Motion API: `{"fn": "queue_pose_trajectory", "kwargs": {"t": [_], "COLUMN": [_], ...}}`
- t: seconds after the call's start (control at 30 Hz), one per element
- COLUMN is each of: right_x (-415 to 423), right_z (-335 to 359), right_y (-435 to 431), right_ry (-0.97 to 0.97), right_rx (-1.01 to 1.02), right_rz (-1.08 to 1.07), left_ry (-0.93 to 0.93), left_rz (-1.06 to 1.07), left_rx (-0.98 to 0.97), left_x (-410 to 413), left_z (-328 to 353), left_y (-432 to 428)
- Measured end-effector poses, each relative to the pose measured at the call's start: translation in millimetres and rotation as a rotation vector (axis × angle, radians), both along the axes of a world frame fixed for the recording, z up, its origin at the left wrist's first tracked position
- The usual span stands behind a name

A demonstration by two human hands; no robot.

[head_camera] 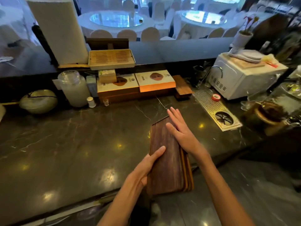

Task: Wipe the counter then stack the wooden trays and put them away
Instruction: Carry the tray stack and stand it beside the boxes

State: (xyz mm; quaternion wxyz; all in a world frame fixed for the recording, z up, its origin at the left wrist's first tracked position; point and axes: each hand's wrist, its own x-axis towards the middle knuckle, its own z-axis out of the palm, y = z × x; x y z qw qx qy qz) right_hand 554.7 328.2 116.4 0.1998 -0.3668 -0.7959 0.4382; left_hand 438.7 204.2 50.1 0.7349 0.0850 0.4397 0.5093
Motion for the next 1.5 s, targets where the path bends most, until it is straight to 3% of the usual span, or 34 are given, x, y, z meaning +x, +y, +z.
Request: {"fn": "queue_pose_trajectory", "kwargs": {"t": [0.17, 0.23, 0.4, 0.63, 0.87, 1.0, 1.5], "right_x": [27.6, 49.5, 116.7, 221.9, 251.5, 241.8, 184.6], "right_z": [-15.1, -31.2, -57.7, -64.9, -72.1, -72.0, -69.0], "right_y": [-5.3, -18.9, -19.6, 53.8, 117.9, 156.0, 289.0], "right_ry": [0.187, 0.255, 0.298, 0.285, 0.341, 0.321, 0.186], "right_rx": [-0.435, -0.574, -0.702, -0.693, -0.707, -0.696, -0.766], "right_rz": [-0.121, -0.103, -0.172, -0.234, -0.209, -0.216, -0.178], "left_ry": [0.125, 0.257, 0.579, 0.719, 0.592, 0.646, 0.578], "left_rz": [0.034, 0.049, 0.068, 0.117, 0.196, 0.229, 0.295], "left_rx": [-0.048, -0.091, -0.057, -0.06, 0.06, 0.084, -0.005], "left_x": [18.4, 23.8, 73.5, 184.4, 214.0, 210.2, 152.8], "left_z": [9.3, 14.2, 25.2, 9.8, 7.9, 1.7, -10.3], "left_y": [13.8, 19.6, 62.1, 137.8, 190.6, 225.5, 355.9]}}
